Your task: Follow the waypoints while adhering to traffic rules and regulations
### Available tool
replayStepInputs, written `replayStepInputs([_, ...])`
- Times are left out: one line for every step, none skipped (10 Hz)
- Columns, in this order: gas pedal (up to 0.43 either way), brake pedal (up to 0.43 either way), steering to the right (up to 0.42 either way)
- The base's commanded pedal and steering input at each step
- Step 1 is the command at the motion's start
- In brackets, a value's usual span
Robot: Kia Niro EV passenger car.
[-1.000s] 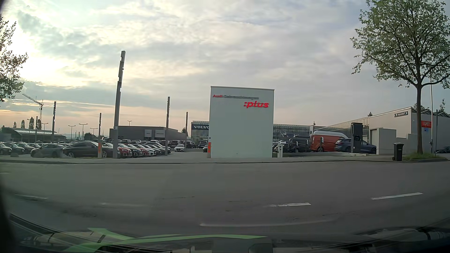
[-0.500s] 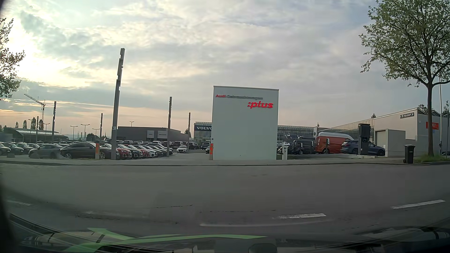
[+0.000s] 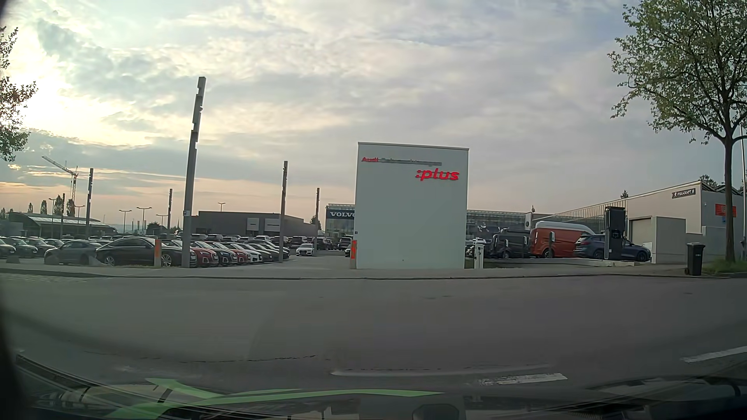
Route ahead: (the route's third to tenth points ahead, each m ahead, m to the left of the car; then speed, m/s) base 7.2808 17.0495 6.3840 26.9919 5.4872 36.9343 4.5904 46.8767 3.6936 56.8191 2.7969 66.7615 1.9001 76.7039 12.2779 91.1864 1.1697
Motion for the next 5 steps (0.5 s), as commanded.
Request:
replayStepInputs([0.000,0.030,-0.046])
replayStepInputs([0.000,0.030,-0.045])
replayStepInputs([0.000,0.024,-0.045])
replayStepInputs([0.000,0.024,-0.044])
replayStepInputs([0.000,0.037,-0.043])
